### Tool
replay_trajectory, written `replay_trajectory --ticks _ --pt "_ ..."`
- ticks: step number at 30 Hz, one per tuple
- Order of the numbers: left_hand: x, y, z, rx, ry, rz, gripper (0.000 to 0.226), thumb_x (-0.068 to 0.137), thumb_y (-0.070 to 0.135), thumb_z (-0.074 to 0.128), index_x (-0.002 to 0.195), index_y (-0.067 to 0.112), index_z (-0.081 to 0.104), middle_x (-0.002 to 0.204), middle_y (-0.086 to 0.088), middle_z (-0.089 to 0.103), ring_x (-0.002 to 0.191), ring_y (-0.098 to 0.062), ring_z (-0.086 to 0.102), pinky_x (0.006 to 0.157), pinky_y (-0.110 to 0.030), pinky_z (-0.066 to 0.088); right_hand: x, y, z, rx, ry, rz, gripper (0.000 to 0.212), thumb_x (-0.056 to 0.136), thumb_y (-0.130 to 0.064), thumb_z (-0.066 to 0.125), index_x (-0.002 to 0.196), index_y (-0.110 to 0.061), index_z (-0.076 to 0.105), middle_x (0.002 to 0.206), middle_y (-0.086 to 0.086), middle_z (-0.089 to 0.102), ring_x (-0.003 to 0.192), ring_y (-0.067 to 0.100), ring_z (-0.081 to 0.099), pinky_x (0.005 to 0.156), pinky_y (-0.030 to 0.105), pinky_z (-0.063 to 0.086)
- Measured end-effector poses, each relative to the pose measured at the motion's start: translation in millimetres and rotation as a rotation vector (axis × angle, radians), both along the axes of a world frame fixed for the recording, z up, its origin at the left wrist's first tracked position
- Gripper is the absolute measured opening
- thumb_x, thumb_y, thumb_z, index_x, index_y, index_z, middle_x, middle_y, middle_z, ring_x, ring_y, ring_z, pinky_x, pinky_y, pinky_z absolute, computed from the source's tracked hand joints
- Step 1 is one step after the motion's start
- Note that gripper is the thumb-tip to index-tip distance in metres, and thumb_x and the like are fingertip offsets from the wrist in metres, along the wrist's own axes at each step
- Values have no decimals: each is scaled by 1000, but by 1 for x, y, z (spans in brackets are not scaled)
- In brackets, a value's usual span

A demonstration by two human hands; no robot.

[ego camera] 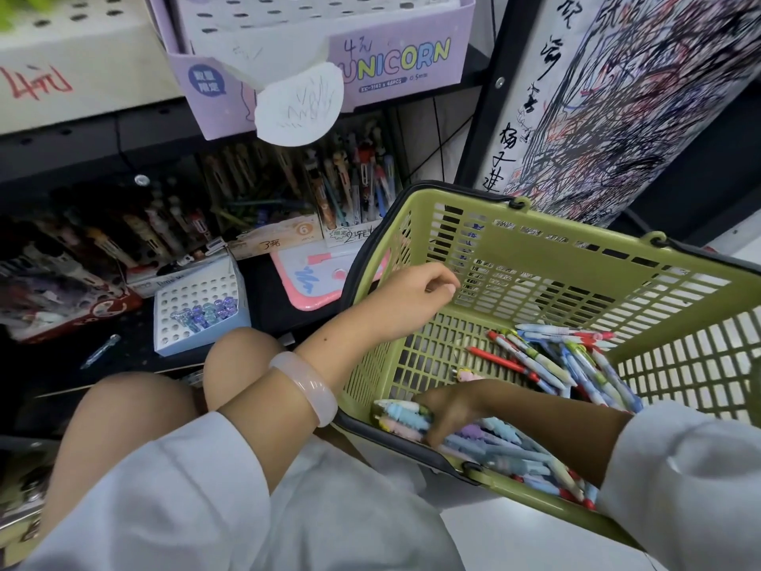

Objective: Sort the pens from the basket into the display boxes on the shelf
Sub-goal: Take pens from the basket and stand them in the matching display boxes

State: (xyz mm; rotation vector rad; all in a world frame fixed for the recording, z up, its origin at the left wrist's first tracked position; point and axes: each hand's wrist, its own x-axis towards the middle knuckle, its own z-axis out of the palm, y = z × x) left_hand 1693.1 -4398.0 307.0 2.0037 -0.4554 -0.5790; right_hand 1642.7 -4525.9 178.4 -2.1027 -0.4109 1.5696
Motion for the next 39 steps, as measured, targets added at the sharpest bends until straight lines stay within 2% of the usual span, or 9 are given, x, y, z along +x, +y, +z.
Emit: replay_trajectory --ticks 7,13,15,18,22,25,28,33,39 --pt "-2 1 10 -247 -36 283 26 93 0 41 88 17 59 84 7 61 75 -4 59 66 -8 46 19 -37 41 405 -88 -756 9 91 -7 54 99 -11 50 84 4 59 70 10 60 63 19 50" --pt "-13 0 9 -153 177 302 37 91 25 54 127 21 43 122 2 50 112 -14 49 95 -29 38 31 -40 92 685 -51 -1258 14 94 -12 46 103 -4 53 81 9 63 67 17 65 61 26 55" --pt "-20 -5 10 -184 348 204 51 88 39 57 133 30 34 130 1 49 116 -18 50 103 -42 38 32 -33 108 771 -100 -1280 24 95 -15 46 112 0 51 94 17 61 83 26 63 74 35 56" --pt "-27 -12 13 -283 411 165 33 85 39 62 105 48 37 122 4 57 109 -19 58 97 -44 44 30 -18 125 873 -224 -1257 23 95 -12 45 112 0 54 96 16 65 87 26 65 73 38 57" --pt "-22 -12 16 -366 370 190 32 86 21 64 97 39 40 109 -1 62 100 -21 64 92 -43 50 27 -5 139 876 -438 -1249 12 94 -13 49 100 -19 58 82 -2 72 77 14 70 59 29 56" --pt "-20 -14 23 -356 344 177 44 82 3 60 111 26 37 85 -9 63 69 -22 67 65 -33 57 26 2 146 844 -560 -1213 15 93 -18 53 101 -29 58 91 -1 71 81 16 70 69 40 57" --pt "-19 -15 27 -376 288 204 50 79 -8 56 115 17 33 83 -11 63 56 -15 65 52 -25 55 23 8 151 800 -693 -1106 25 92 -22 54 107 -42 53 100 -11 69 92 11 68 78 27 56" --pt "-19 -19 28 -434 241 240 43 83 3 60 117 20 40 99 -5 66 80 -9 68 66 -22 55 22 7 163 884 -580 -1118 29 90 -37 54 119 -35 50 99 -7 71 92 10 68 73 21 54" --pt "-16 -19 28 -502 219 339 36 80 -3 57 108 18 53 86 -6 62 73 -18 61 68 -32 53 20 4 171 804 -588 -1085 51 81 -63 33 117 -35 56 117 -6 65 113 10 58 107 38 38"
